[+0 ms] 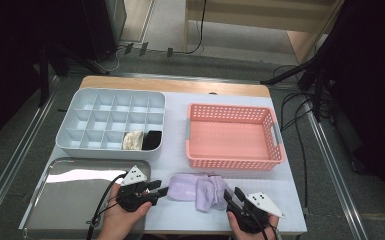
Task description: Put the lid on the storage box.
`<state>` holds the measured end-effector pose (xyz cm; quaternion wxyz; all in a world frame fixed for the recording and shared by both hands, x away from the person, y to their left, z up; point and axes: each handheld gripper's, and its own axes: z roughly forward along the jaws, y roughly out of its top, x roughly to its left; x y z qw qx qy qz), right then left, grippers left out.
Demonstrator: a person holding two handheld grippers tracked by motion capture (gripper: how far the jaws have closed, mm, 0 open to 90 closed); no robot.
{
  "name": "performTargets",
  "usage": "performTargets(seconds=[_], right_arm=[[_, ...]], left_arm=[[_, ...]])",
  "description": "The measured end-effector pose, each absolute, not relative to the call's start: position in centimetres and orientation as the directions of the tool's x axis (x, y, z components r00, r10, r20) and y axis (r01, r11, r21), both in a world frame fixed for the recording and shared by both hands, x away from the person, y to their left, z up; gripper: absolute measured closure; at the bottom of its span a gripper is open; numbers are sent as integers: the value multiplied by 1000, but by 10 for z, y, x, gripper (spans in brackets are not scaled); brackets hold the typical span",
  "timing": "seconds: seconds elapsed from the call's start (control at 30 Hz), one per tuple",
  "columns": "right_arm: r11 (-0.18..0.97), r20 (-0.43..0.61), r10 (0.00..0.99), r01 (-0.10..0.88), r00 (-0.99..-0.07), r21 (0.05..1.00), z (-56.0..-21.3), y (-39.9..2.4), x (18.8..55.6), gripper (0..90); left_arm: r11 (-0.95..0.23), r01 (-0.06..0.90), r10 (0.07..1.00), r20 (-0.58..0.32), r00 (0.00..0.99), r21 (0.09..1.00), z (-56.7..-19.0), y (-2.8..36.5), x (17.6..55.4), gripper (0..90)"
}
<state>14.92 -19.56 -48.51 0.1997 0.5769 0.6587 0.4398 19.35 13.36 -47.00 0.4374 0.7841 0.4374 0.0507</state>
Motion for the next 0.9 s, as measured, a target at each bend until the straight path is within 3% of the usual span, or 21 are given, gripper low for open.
performTargets(seconds=[0.1,0.17,0.23,0.3,0.43,0.53,0.7,0.8,0.9], right_arm=[[-32,237,939,623,-249,782,-492,-191,147,568],[0,214,940,630,-264,777,-493,-187,147,646],[0,206,946,632,-252,775,-493,-187,146,661],[-15,206,947,605,-247,796,-490,-188,145,650],[-39,223,926,511,-305,859,-477,-184,141,714],[-31,233,908,498,-349,867,-474,-169,142,623],[71,132,921,490,-367,869,-488,-147,153,496],[98,107,923,495,-369,864,-490,-143,156,592],[99,107,920,488,-377,867,-484,-142,152,767]], left_arm=[[-233,642,729,-306,613,731,-469,134,193,607],[-231,640,728,-306,613,732,-469,133,193,607],[-233,639,727,-305,615,733,-469,133,194,607],[-234,638,727,-303,616,734,-469,133,193,607],[-237,635,722,-304,621,735,-468,133,194,629],[-242,634,723,-300,623,734,-468,132,194,666],[-244,638,718,-307,625,730,-467,133,193,722],[-239,638,717,-309,624,732,-467,133,194,734],[-237,635,717,-308,625,736,-467,133,193,734]])
